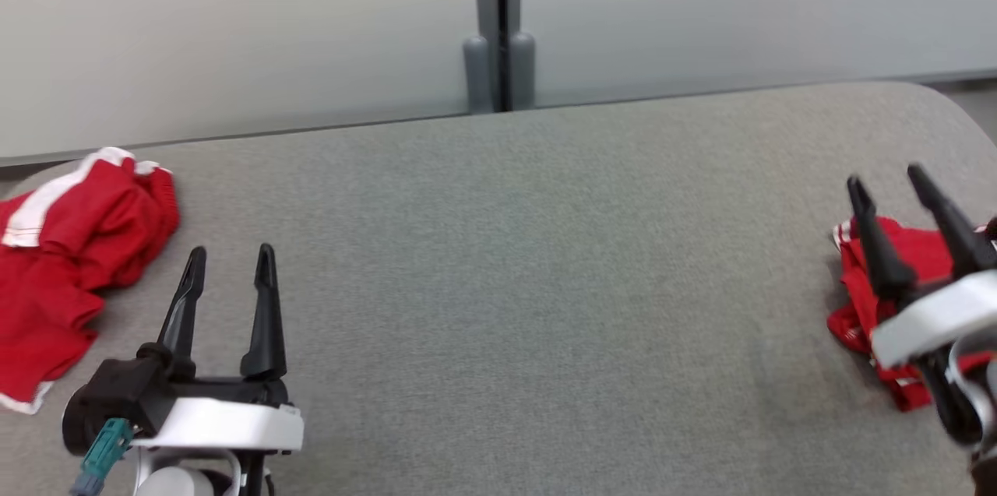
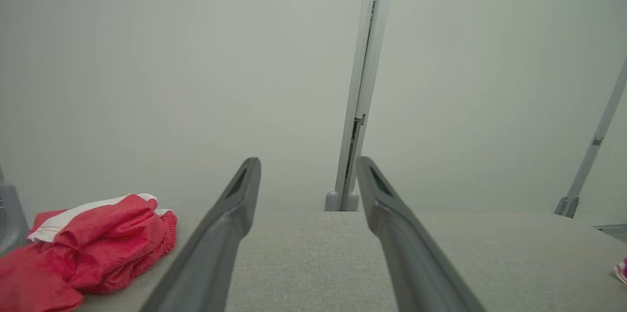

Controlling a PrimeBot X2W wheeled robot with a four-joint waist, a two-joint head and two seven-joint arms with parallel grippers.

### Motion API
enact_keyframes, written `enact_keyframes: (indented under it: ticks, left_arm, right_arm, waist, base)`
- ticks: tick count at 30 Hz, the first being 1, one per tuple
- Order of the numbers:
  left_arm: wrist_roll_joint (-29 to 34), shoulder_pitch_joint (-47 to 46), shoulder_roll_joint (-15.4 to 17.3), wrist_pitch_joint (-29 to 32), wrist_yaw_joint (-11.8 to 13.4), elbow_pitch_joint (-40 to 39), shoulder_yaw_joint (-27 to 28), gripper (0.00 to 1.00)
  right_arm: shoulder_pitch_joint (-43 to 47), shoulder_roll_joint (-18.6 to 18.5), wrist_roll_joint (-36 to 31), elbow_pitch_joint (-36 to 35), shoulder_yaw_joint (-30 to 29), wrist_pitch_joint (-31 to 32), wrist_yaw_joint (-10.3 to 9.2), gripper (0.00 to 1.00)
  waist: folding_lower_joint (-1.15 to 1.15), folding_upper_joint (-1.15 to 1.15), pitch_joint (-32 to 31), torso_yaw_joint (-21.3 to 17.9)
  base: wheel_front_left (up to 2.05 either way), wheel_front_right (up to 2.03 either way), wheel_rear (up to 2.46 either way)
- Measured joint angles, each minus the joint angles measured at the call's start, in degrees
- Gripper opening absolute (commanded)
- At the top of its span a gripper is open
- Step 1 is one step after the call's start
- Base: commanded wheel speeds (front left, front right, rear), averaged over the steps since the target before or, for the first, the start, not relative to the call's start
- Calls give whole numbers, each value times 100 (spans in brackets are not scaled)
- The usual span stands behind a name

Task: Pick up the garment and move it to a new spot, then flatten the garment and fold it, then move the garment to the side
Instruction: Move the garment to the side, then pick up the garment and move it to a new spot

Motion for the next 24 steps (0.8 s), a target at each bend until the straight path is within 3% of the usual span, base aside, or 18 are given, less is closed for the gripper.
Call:
enact_keyframes:
  ticks: [6, 13, 24]
  left_arm:
    - [256, 318, 81, 0, 31, 24, 123, 100]
    - [522, 560, 69, 0, 130, 74, 197, 100]
    - [558, 698, -52, 0, 119, 134, 162, 100]
  right_arm:
    - [1209, 587, -676, -839, -669, 155, 0, 100]
    - [2181, 1159, -1095, -1458, -1023, -49, 0, 100]
    - [2483, 1272, -1184, -1552, -1004, -198, 0, 100]
  waist:
    - [0, 0, -327, 361]
    - [0, 0, -448, 555]
    - [0, 0, -440, 467]
  base:
    - [0, 0, 0]
    - [0, 0, 0]
    - [0, 0, 0]
